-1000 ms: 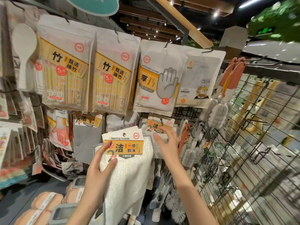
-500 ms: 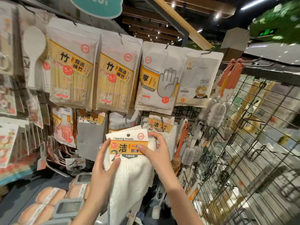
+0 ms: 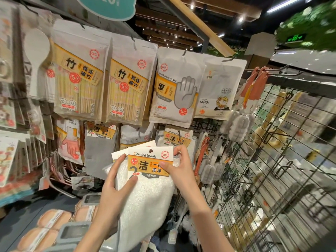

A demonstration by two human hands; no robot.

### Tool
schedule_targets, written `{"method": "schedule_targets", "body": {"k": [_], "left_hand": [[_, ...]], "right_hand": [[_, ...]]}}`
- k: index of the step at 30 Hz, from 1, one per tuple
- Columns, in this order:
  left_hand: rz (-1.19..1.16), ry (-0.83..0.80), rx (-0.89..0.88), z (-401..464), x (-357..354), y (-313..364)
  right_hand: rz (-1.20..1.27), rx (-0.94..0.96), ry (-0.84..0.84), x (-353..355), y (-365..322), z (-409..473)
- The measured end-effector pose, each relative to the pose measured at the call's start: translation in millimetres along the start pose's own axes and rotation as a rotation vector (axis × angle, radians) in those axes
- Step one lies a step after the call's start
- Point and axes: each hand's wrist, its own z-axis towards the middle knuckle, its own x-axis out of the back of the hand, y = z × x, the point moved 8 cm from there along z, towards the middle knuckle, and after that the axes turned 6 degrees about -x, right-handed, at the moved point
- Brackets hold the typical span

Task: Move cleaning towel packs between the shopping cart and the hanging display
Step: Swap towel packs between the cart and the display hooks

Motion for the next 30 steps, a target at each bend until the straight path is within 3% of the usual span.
{"method": "schedule_targets", "body": {"k": [10,18,30], "left_hand": [[-0.136,0.004,0.07,0.2,4.0,-13.7],[-0.127,-0.011,0.052,3.1,-0.3,-10.5],[0.006,0.027,-0.003,15.2,10.2,-12.3]], "right_hand": [[0.182,-0.05,-0.058,9.9,5.2,6.1],[0.3,-0.033,0.005,16.4,12.8,11.2],[0.334,-0.019,0.257,54.9,34.9,33.8]]}}
